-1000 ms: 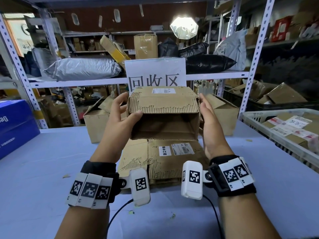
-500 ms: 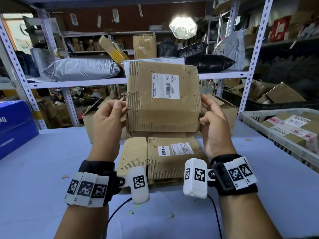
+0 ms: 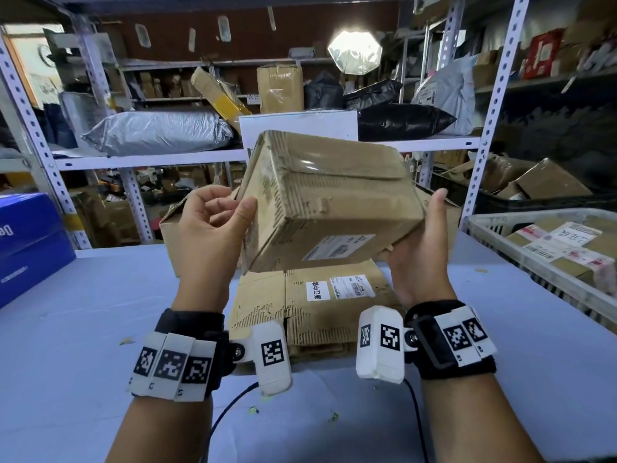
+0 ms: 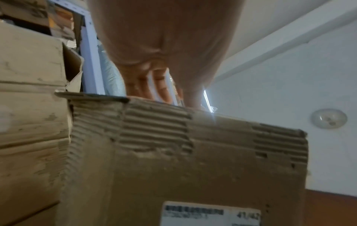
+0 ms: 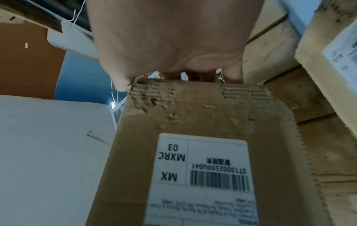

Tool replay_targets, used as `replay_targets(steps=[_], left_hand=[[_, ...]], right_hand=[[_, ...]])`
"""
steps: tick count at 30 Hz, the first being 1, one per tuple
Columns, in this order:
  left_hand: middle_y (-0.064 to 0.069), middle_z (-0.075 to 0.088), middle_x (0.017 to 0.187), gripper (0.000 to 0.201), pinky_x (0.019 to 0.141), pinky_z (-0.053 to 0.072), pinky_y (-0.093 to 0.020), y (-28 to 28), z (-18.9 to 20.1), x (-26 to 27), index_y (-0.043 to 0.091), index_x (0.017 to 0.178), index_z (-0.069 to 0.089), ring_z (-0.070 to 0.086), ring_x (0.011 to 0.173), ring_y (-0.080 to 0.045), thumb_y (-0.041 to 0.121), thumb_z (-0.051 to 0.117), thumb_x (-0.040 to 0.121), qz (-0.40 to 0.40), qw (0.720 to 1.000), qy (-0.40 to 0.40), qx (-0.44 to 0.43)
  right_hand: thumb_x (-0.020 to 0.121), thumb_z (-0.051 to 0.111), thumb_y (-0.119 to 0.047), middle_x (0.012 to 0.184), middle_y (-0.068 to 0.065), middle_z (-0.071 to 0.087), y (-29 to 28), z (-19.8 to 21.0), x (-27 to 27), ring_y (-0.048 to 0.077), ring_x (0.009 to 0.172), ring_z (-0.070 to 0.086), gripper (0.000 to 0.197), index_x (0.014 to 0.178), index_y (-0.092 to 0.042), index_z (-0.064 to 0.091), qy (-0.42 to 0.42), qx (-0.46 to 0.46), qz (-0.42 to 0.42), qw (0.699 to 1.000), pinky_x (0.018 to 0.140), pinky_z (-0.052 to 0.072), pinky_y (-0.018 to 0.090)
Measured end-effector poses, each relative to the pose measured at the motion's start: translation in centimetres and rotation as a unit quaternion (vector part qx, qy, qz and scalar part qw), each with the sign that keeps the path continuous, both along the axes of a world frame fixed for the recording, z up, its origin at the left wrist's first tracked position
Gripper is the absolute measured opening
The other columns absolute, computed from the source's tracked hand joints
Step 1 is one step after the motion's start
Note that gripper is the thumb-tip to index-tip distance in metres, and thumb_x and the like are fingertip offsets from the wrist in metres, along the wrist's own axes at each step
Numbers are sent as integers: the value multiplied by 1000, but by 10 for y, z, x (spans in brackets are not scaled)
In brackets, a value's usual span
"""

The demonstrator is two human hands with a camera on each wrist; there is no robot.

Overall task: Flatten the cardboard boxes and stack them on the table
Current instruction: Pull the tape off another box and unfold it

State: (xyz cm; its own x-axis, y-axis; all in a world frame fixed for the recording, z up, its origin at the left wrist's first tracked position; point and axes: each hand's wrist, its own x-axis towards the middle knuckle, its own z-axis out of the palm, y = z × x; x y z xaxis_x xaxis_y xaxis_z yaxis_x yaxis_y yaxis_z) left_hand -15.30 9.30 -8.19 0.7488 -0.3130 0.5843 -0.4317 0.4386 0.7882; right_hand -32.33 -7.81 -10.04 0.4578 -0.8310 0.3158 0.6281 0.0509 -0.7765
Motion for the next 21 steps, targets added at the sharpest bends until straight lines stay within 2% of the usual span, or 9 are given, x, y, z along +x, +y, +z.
replay_targets(steps=[2,4,6,8,10,13,16,18,21], left_hand=[[0,66,110,66,75,53,-21,-2,0,3,21,121,52,66,91,-4,60,77,74,6,997,38,71],[-9,66,129,95,89,57,-39,-3,0,6,17,130,51,68,110,-17,83,70,66,-3,984,90,151],[-16,71,123,100,102,52,-52,-2,-2,9,17,122,64,69,112,-28,92,60,57,-57,970,112,209],[-12,77,106,90,98,50,-47,0,-3,7,23,103,74,69,95,-24,94,56,51,-91,961,101,241],[-7,79,101,83,98,52,-46,1,-5,9,22,101,76,72,94,-24,90,61,57,-95,962,87,241],[-4,79,106,59,86,62,-36,2,-5,9,16,110,76,76,96,-21,64,78,76,-122,975,68,171],[-6,79,99,57,65,59,-23,4,-3,11,10,105,76,76,84,-16,50,82,66,-117,986,67,101],[-4,79,99,62,65,58,-22,5,-2,13,8,110,73,76,85,-15,45,87,62,-103,991,67,60],[-4,79,104,59,71,60,-24,6,-2,11,11,111,71,76,93,-16,38,90,63,-105,992,67,14]], right_hand=[[98,31,-68,123,3,71,0,-3,1,20,117,66,58,127,-31,66,-5,-3,14,1000,102,49,51],[101,40,-57,124,6,71,0,-4,2,22,115,66,51,133,-24,61,-3,6,20,1000,106,46,54],[102,46,-47,117,4,73,-1,-5,3,20,108,69,43,133,-20,61,-6,23,14,1000,106,47,52],[101,50,-44,106,-1,76,-4,-6,4,13,97,72,36,123,-22,66,-8,34,-1,999,100,53,44],[101,52,-43,103,-2,76,-7,-9,4,12,95,71,31,117,-21,68,-8,38,-19,999,89,55,35],[103,53,-38,95,-2,76,-14,-15,2,13,88,70,27,110,-18,69,0,57,-37,998,80,56,32],[103,55,-27,88,4,73,-19,-17,3,18,81,68,24,111,-9,68,43,87,-37,995,79,56,38],[103,54,-18,97,12,71,-21,-18,4,21,85,68,28,125,-2,62,78,94,-37,992,86,57,42],[102,56,-14,111,8,70,-20,-17,8,16,86,71,32,134,-13,55,87,101,-52,990,77,61,38]])
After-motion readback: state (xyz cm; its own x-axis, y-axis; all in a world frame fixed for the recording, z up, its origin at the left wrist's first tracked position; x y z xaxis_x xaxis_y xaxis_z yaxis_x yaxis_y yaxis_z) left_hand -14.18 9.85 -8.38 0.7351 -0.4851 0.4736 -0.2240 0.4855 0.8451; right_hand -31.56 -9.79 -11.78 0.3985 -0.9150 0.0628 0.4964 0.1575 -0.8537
